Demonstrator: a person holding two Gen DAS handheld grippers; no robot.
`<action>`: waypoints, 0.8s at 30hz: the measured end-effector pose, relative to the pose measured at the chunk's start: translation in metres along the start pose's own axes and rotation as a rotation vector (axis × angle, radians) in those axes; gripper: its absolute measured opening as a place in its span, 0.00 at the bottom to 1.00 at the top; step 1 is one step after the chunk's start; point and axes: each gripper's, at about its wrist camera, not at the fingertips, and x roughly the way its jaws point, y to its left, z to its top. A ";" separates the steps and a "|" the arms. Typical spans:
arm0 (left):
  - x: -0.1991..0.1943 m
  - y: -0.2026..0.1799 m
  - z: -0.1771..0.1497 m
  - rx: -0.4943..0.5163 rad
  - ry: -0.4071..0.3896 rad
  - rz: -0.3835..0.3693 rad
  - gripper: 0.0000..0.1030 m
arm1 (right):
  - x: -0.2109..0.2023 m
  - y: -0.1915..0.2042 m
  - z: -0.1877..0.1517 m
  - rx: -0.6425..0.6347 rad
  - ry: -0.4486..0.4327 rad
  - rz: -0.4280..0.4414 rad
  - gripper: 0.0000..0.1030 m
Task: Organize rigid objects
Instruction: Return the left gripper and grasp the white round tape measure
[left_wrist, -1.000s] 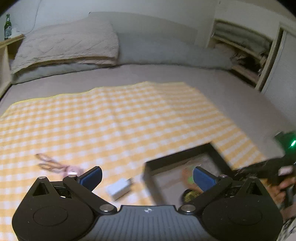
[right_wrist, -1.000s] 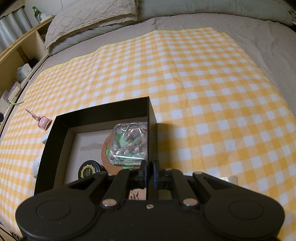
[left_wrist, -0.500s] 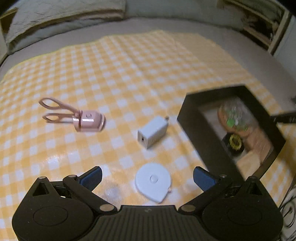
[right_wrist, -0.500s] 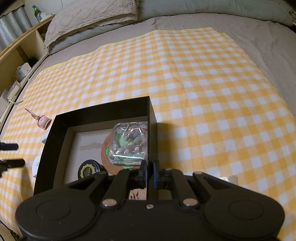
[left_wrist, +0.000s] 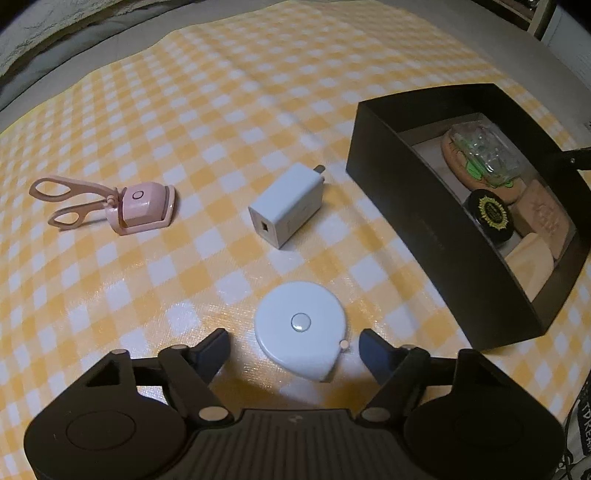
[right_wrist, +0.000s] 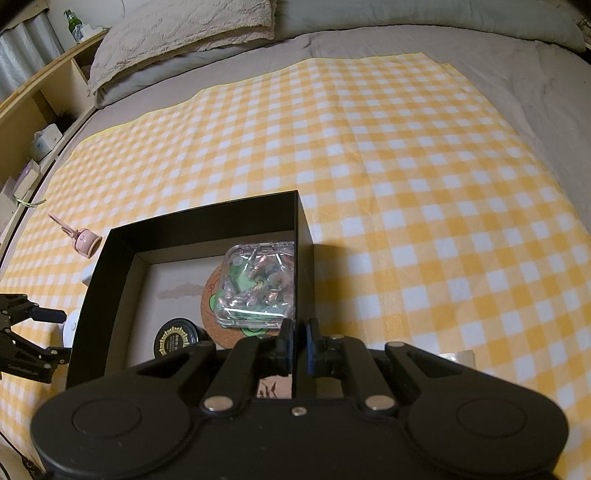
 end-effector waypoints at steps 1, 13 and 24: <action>0.000 0.001 0.000 -0.004 -0.004 0.001 0.74 | 0.000 0.000 0.000 0.000 0.000 0.000 0.08; -0.012 0.000 0.007 -0.024 -0.061 0.004 0.52 | 0.001 -0.001 0.000 -0.002 0.000 0.000 0.08; -0.073 -0.012 0.018 -0.112 -0.299 -0.085 0.52 | 0.002 0.000 0.000 -0.003 0.001 -0.002 0.08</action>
